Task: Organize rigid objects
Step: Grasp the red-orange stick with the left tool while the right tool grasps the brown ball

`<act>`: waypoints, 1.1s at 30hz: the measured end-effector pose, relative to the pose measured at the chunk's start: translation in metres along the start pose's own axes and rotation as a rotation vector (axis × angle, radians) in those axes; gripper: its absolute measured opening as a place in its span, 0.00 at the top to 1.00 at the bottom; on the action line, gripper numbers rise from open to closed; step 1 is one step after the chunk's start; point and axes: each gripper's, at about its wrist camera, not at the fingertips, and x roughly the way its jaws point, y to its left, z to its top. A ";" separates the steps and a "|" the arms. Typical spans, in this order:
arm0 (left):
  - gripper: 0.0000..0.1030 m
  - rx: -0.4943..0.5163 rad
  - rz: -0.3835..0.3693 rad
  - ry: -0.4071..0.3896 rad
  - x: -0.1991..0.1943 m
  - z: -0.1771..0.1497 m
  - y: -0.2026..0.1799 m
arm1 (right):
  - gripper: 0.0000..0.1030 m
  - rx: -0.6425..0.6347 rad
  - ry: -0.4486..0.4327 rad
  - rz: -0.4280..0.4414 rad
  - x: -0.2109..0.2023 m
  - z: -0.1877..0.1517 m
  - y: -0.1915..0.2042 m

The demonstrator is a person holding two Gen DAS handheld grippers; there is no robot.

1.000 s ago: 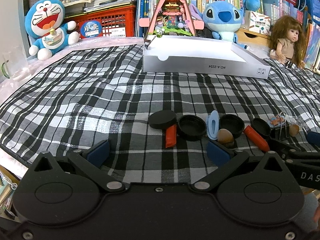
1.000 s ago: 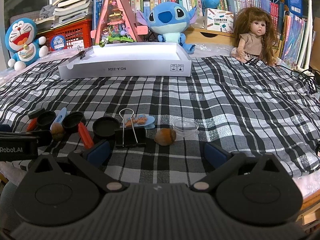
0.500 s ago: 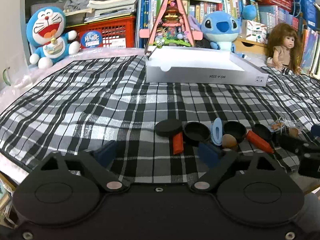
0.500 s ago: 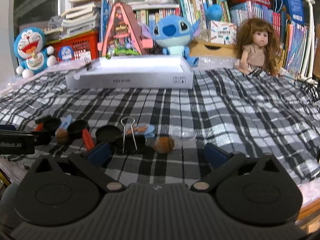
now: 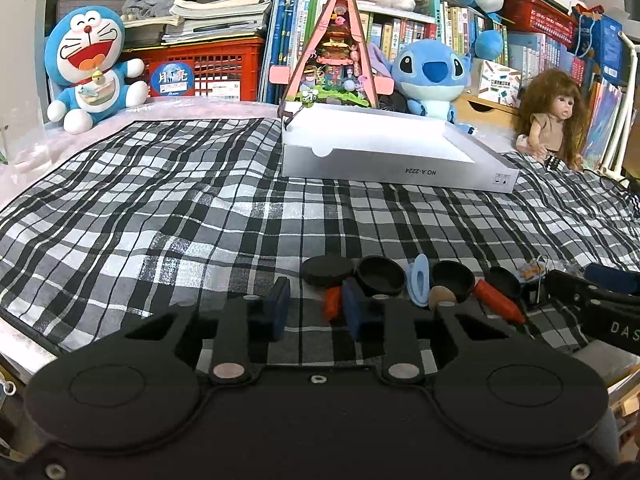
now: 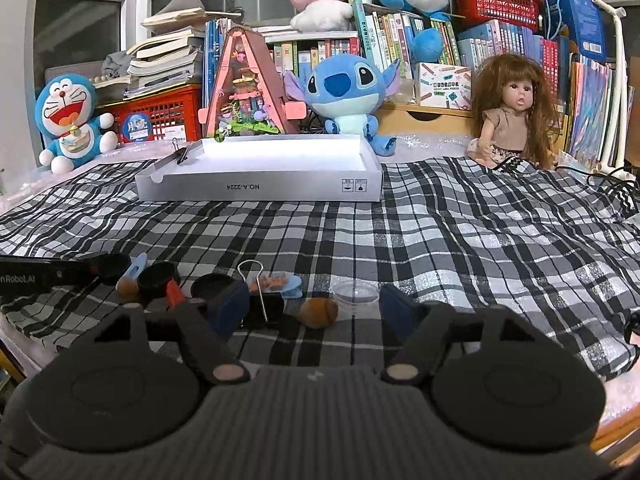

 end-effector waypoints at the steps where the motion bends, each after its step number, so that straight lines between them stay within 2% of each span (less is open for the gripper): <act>1: 0.76 0.006 0.000 -0.001 0.000 0.000 -0.001 | 0.31 -0.001 0.004 -0.002 0.001 0.000 0.000; 4: 0.80 0.013 -0.011 0.006 0.002 -0.002 -0.003 | 0.40 0.000 0.009 0.001 0.001 -0.001 0.001; 9: 0.83 0.018 -0.018 0.013 0.005 -0.002 -0.007 | 0.45 -0.012 0.008 0.006 0.002 -0.002 0.004; 16: 0.83 0.019 -0.022 0.013 0.010 -0.002 -0.006 | 0.54 -0.016 0.016 0.014 0.004 -0.003 0.005; 20: 0.83 -0.017 -0.046 0.006 0.012 -0.003 -0.001 | 0.58 -0.020 0.021 0.018 0.005 -0.004 0.007; 21: 0.90 -0.022 -0.048 0.010 0.012 -0.002 0.000 | 0.59 -0.024 0.020 0.018 0.005 -0.004 0.007; 25: 0.91 -0.018 -0.060 0.012 0.006 -0.001 0.001 | 0.73 -0.028 0.021 0.015 0.004 -0.003 0.009; 27: 0.91 0.012 -0.053 -0.003 0.000 -0.002 -0.002 | 0.76 -0.025 0.021 0.014 0.003 -0.002 0.008; 29: 0.91 0.036 -0.051 -0.009 -0.002 -0.004 -0.003 | 0.74 -0.025 0.023 0.013 0.002 -0.003 0.007; 30: 0.91 0.040 -0.051 -0.009 -0.003 -0.005 -0.004 | 0.66 -0.024 0.024 0.011 0.002 -0.003 0.007; 31: 0.91 0.042 -0.049 -0.002 -0.002 -0.006 -0.004 | 0.65 -0.020 0.023 0.008 0.001 -0.005 0.005; 32: 0.89 0.041 -0.046 0.005 0.000 -0.008 -0.004 | 0.56 -0.017 0.025 0.006 0.001 -0.006 0.004; 33: 0.89 0.038 -0.046 -0.001 0.000 -0.010 -0.003 | 0.51 -0.012 0.027 0.008 0.001 -0.008 0.003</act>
